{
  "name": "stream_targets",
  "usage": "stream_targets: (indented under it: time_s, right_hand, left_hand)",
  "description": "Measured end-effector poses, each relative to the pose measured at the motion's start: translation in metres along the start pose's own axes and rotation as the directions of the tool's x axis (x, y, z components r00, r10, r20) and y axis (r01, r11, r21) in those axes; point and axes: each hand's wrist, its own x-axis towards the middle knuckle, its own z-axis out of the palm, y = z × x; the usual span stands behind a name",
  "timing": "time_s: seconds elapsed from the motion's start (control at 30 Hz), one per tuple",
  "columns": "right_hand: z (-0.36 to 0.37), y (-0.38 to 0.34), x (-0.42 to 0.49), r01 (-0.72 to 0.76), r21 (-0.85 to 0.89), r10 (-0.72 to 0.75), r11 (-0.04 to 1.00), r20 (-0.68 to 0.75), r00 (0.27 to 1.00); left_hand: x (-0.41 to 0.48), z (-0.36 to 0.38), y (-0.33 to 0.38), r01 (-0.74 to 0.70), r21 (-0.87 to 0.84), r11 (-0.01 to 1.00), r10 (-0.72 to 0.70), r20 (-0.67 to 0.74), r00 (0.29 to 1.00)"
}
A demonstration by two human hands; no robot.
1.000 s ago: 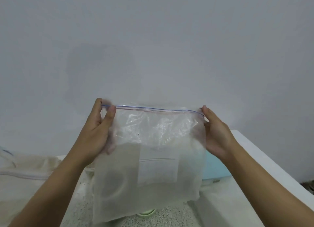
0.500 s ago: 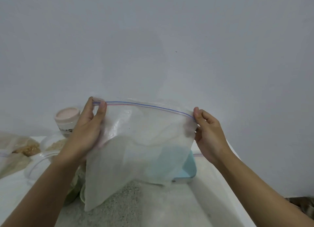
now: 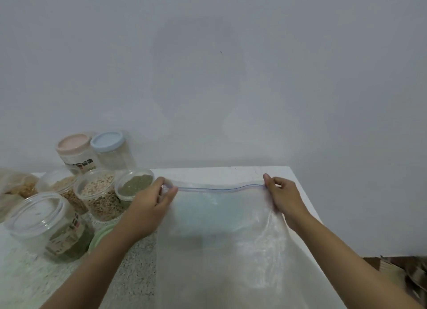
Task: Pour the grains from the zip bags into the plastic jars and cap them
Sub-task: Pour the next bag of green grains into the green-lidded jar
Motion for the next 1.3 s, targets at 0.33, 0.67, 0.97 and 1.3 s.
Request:
stream_targets:
  time_s: [0.33,0.67,0.97,1.3]
  right_hand:
    - [0.014,0.047,0.027,-0.1,0.023,0.098,0.995,0.088,0.991]
    - [0.027,0.062,0.026,0.007,0.059,-0.01,0.998,0.049,0.999]
    - [0.017,0.041,0.03,-0.031,0.132,-0.008,0.991,0.281,0.96]
    - [0.027,0.054,0.039,0.053,-0.089,-0.057,0.995,-0.048,0.997]
  left_hand:
    - [0.055,0.046,-0.001,-0.192,0.289,0.938,0.188,0.041,0.981]
    - [0.104,0.074,-0.006,-0.052,0.266,0.962,-0.059,0.394,0.917]
    - [0.121,0.056,-0.003,-0.185,0.233,0.955,0.172,0.074,0.982]
    - [0.117,-0.007,0.05,-0.375,0.193,0.907,0.421,-0.371,0.828]
